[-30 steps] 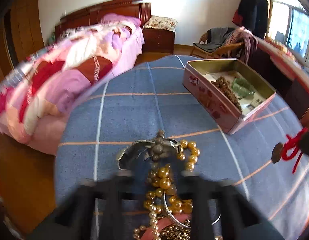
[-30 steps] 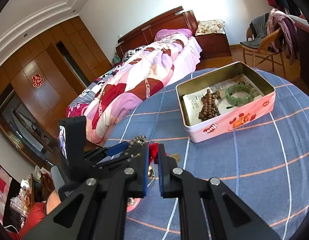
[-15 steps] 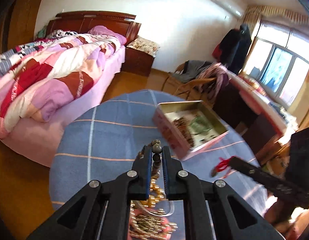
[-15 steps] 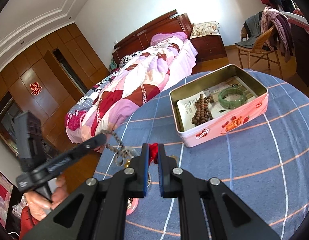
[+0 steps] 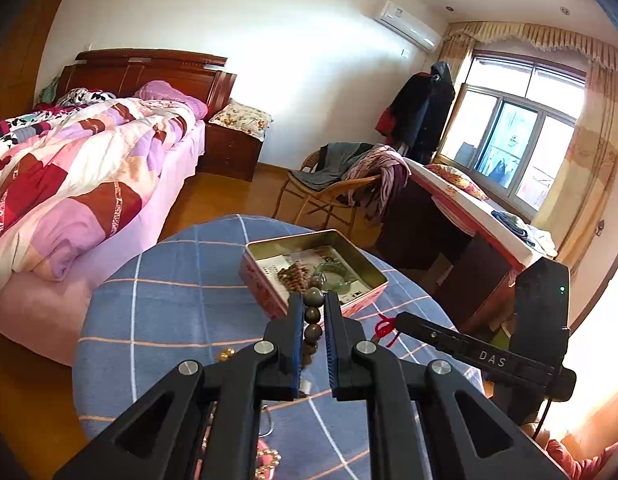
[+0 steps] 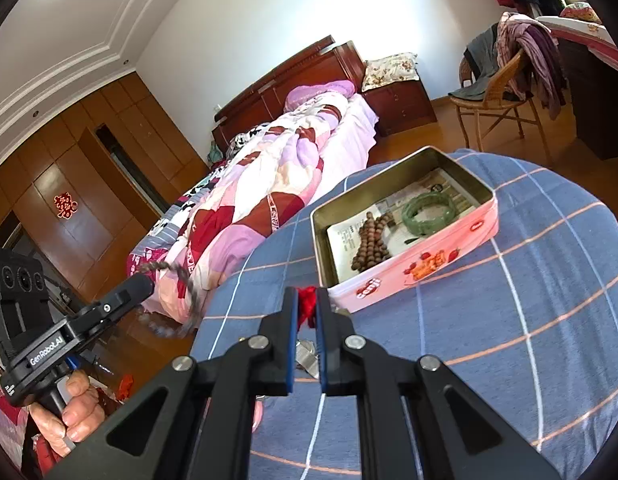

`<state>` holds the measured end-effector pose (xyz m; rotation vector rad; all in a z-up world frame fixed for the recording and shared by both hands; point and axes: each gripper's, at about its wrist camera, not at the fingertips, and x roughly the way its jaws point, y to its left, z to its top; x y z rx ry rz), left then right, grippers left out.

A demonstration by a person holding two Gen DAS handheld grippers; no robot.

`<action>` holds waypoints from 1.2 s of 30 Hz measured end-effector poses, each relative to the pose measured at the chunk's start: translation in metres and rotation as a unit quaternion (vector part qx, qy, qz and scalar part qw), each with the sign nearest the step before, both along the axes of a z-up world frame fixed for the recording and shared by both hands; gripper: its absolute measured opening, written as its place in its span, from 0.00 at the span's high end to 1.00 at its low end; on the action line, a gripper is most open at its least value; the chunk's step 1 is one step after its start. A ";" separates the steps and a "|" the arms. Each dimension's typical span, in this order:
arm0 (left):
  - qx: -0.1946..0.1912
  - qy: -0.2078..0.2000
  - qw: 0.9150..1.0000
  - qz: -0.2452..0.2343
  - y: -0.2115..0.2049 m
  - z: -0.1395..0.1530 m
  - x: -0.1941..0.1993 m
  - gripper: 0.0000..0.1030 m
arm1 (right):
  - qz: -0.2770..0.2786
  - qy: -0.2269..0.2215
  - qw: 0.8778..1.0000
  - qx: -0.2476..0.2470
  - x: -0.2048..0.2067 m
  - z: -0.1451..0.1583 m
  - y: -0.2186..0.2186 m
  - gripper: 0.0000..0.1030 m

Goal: Organize jewelry
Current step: 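Lower both held necklaces into the pink tin and open both tools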

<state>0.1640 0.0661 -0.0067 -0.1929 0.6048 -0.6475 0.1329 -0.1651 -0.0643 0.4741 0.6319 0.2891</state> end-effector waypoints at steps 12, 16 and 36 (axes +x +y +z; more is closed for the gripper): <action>0.021 0.003 1.000 0.020 -0.044 -0.011 0.016 0.92 | -0.038 -0.025 0.999 0.026 0.012 0.019 -0.048 0.89; 0.027 0.010 0.999 0.038 -0.062 -0.019 0.032 0.92 | -0.049 -0.031 0.998 0.023 0.024 0.020 -0.056 0.89; 0.088 0.018 0.991 0.096 -0.142 -0.066 0.126 0.92 | -0.062 0.024 0.998 0.020 0.154 -0.027 -0.075 0.88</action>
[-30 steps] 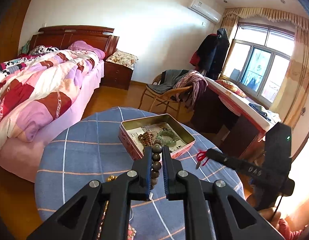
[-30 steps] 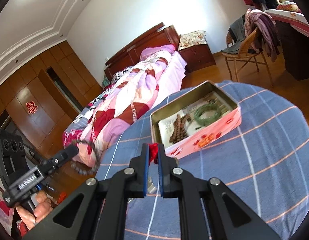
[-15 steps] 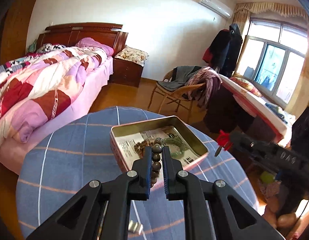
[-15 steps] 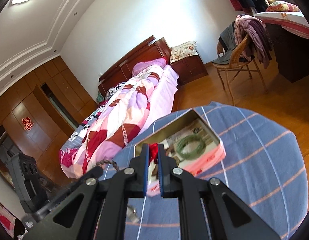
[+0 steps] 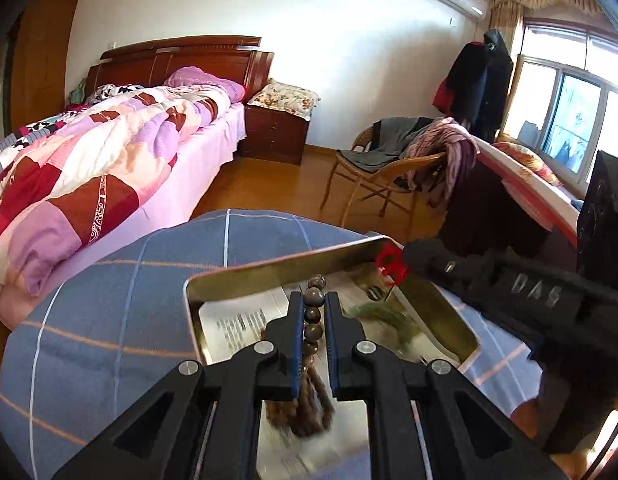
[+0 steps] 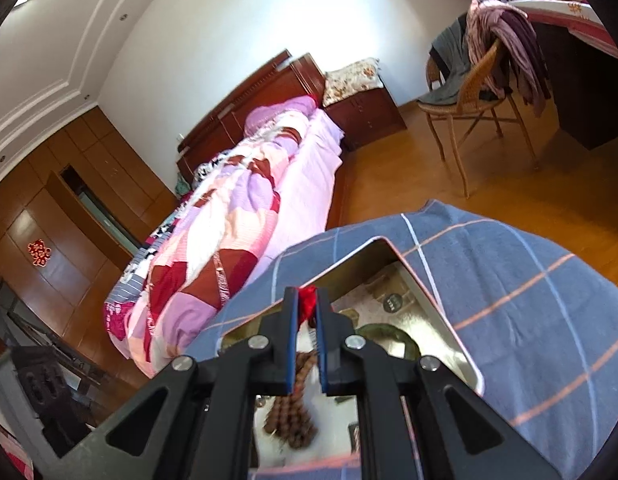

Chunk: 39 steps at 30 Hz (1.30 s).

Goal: Organize jewelry
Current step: 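Lower both held necklaces into the pink tin and open both tools, then move both tools back to the table and close the right tool on the silver watch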

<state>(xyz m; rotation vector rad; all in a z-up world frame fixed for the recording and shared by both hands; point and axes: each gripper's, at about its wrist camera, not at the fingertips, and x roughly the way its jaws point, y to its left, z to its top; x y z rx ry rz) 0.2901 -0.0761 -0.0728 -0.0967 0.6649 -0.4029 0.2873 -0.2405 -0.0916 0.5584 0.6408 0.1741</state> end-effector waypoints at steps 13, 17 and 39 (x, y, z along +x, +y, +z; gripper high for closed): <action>0.038 0.017 0.999 0.027 -0.016 -0.025 0.018 0.77 | -0.017 -0.013 0.999 0.027 0.004 -0.016 -0.018 0.61; 0.045 -0.003 0.998 0.035 -0.018 -0.020 0.012 0.45 | -0.063 -0.042 0.997 0.000 -0.009 0.001 -0.025 0.59; 0.086 0.010 0.995 0.051 -0.017 -0.009 -0.027 0.42 | -0.093 -0.013 0.994 -0.049 -0.049 0.008 -0.013 0.58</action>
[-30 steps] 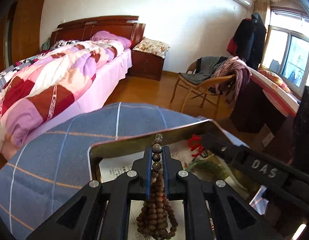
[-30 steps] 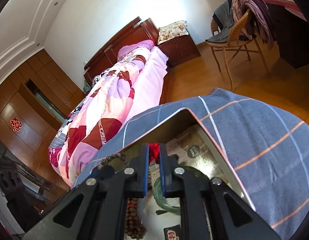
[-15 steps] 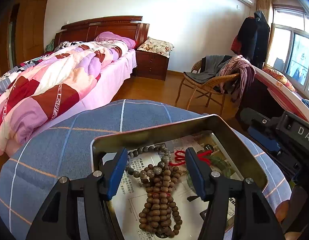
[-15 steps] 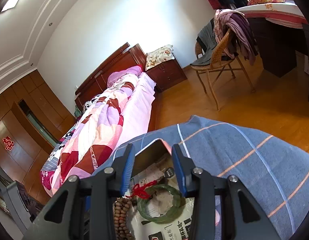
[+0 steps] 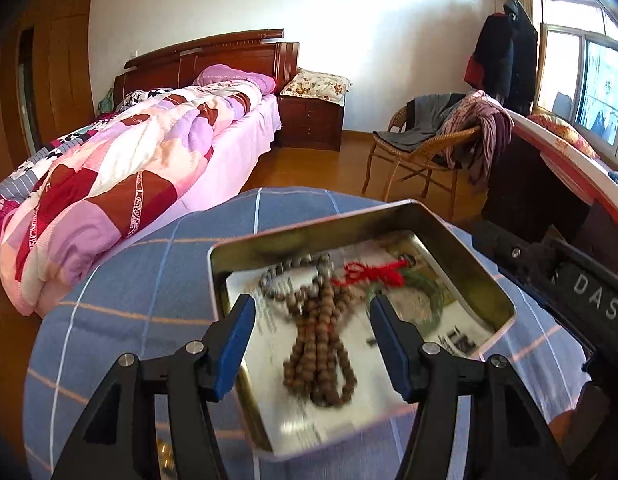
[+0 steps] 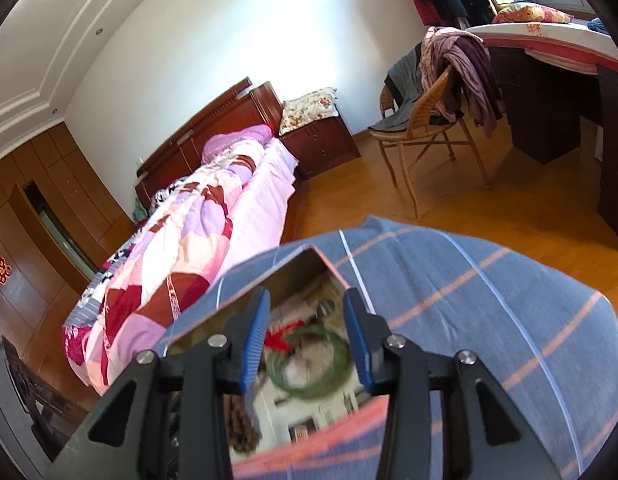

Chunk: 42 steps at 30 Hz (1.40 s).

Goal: Organize jewelry
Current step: 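Move both tools back to the table and close the right tool on the silver watch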

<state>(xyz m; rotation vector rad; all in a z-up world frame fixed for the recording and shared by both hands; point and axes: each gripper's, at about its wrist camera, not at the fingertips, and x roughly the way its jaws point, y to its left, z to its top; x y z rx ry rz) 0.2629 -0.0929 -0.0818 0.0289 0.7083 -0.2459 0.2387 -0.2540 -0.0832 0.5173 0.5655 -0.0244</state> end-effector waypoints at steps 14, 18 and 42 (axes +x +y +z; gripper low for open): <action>0.014 -0.003 0.999 -0.043 0.012 0.006 -0.075 0.42 | 0.012 0.022 1.000 -0.002 -0.076 0.003 0.016 0.51; 0.022 0.008 0.998 -0.053 0.020 -0.003 -0.094 0.42 | 0.025 0.031 0.999 -0.018 -0.089 -0.002 0.027 0.51; 0.009 0.027 0.997 0.072 0.183 -0.022 -0.132 0.42 | 0.184 0.086 0.978 -0.044 -0.095 -0.039 0.130 0.52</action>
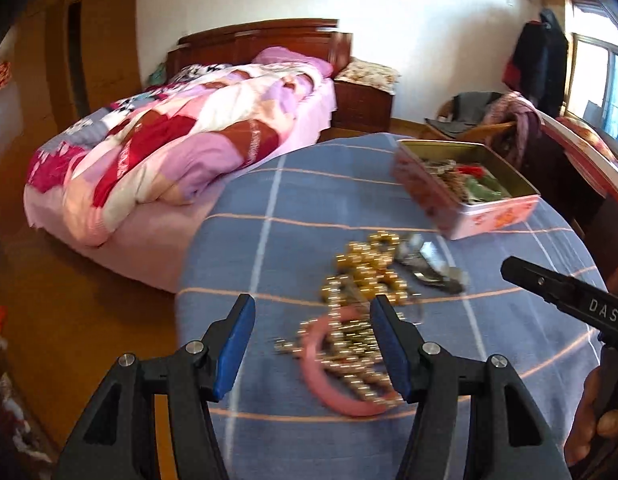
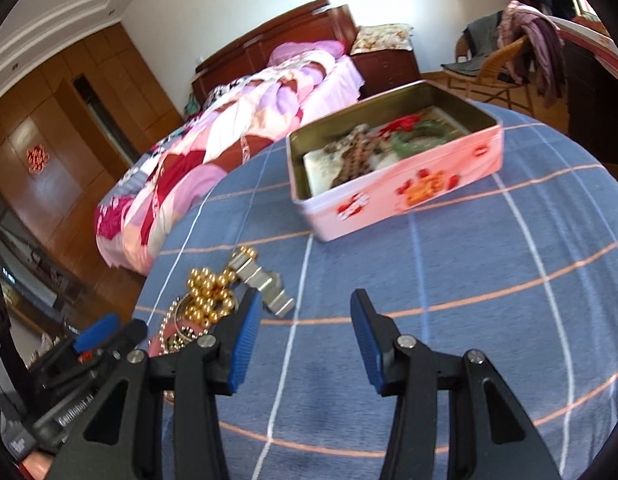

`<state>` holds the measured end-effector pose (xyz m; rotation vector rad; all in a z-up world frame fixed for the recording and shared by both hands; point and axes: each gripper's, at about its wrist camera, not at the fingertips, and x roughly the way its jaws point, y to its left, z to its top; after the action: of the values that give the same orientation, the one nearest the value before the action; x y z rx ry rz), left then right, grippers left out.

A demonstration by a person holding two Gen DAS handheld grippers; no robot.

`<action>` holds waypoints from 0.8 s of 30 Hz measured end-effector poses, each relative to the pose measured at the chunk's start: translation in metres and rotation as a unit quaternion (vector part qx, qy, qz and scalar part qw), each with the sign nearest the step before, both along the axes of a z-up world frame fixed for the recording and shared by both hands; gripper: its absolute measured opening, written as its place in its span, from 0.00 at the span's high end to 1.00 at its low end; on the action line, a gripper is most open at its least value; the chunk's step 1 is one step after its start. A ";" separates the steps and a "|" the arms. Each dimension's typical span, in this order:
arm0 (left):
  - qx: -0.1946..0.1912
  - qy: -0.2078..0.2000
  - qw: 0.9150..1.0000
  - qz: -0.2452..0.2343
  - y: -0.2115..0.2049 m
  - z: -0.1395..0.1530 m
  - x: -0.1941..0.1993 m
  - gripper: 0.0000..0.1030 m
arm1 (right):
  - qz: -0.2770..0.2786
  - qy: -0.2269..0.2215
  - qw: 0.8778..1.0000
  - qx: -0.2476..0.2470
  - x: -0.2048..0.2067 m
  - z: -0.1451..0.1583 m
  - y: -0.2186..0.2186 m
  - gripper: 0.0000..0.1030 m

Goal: Organize jewelry
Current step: 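Move both tools back to the table and close the right tool on the silver watch, then grasp the gold pearl necklace with the left tool while the right tool carries the watch toward the tin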

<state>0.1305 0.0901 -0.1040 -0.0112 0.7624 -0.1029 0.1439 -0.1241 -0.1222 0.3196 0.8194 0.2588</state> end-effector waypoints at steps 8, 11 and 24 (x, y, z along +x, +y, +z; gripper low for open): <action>-0.002 0.009 1.000 0.020 0.020 -0.002 0.005 0.42 | 0.059 0.025 0.995 -0.076 0.034 -0.009 0.047 0.52; 0.001 0.005 1.000 0.021 0.026 -0.001 0.002 0.42 | 0.075 0.039 0.990 -0.114 0.038 -0.019 0.061 0.53; -0.012 0.007 1.000 0.012 0.024 0.002 0.005 0.42 | 0.050 0.051 0.992 -0.102 0.036 -0.021 0.033 0.78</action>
<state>0.1359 0.1139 -0.1019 -0.0444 0.7743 -0.0887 0.1795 -0.0907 -0.1427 0.0997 0.9570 0.2507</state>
